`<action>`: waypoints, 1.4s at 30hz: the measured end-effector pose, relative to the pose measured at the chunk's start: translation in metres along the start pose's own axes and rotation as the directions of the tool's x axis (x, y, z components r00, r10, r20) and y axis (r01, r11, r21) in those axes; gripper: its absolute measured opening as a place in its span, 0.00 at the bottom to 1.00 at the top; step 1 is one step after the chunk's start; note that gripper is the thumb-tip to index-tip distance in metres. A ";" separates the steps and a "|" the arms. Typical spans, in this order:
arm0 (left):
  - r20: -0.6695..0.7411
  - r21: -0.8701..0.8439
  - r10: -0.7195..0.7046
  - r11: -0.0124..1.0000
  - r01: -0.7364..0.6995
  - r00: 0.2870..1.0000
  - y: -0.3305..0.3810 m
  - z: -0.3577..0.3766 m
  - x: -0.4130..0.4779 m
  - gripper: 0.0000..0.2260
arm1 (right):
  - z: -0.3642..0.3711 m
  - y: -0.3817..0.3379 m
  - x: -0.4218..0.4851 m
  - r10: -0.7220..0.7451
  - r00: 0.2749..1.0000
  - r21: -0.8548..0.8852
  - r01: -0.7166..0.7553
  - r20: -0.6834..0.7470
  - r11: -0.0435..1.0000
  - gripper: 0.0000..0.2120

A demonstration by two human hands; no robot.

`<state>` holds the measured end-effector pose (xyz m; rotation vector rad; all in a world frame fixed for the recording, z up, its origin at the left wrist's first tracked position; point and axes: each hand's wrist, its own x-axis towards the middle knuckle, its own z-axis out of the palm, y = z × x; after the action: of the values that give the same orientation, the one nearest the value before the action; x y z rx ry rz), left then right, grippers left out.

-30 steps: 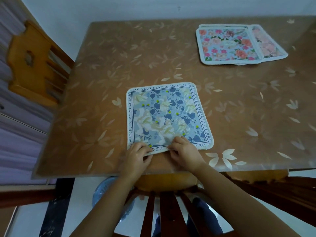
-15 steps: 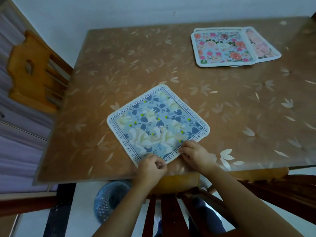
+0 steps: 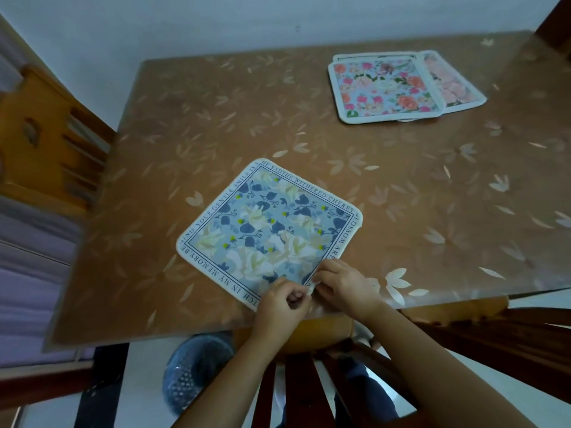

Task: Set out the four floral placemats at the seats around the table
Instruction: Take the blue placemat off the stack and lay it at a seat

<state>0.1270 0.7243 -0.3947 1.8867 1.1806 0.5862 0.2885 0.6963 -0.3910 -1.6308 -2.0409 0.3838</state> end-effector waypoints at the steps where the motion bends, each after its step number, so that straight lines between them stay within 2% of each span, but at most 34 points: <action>1: 0.038 0.012 0.032 0.999 -0.032 0.999 -0.003 -0.004 -0.001 0.06 | -0.001 0.000 0.000 0.002 1.000 0.000 -0.002 0.000 1.000 0.07; 5: 0.135 0.036 0.088 0.995 -0.094 0.987 -0.017 -0.022 -0.005 0.15 | -0.005 0.007 -0.004 0.066 0.997 0.022 -0.065 -0.050 0.998 0.08; 8: 0.186 0.072 0.102 0.991 -0.117 0.977 -0.025 -0.029 -0.006 0.17 | -0.009 0.014 -0.005 0.094 0.994 0.037 -0.092 -0.062 0.995 0.08; 14: 0.123 0.088 0.158 0.982 -0.170 0.980 -0.028 -0.027 -0.005 0.09 | -0.016 0.022 -0.004 0.135 0.988 0.017 -0.134 -0.079 0.991 0.09; 17: 0.053 0.056 0.133 0.989 -0.135 0.990 -0.030 -0.027 -0.005 0.08 | -0.017 0.021 -0.005 0.165 0.980 0.027 -0.163 -0.110 0.986 0.09; 22: 0.021 -0.003 0.135 0.991 -0.135 0.991 -0.026 -0.030 -0.002 0.06 | -0.020 0.013 -0.012 0.120 0.987 -0.006 -0.121 -0.107 0.993 0.08; 29: 0.011 -0.031 0.168 0.985 -0.168 0.986 -0.007 -0.019 0.007 0.04 | -0.016 -0.014 -0.023 0.098 0.992 0.071 -0.093 -0.082 0.993 0.09; 33: 0.013 -0.045 0.176 0.984 -0.175 0.984 0.005 -0.005 0.011 0.03 | -0.017 -0.016 -0.022 0.188 0.976 0.144 -0.172 -0.110 0.975 0.08; 37: 0.065 0.055 0.193 0.979 -0.197 0.979 -0.002 -0.006 0.010 0.04 | -0.021 -0.011 -0.030 0.212 0.975 0.114 -0.204 -0.064 0.972 0.05; 42: 0.094 0.256 0.234 0.934 -0.251 0.968 -0.020 -0.021 0.010 0.05 | -0.027 0.004 -0.039 0.306 0.947 0.105 -0.296 -0.095 0.949 0.06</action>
<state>0.1061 0.7460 -0.4005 2.2858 1.0330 0.5163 0.3128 0.6570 -0.3783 -1.8684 -1.6715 0.4725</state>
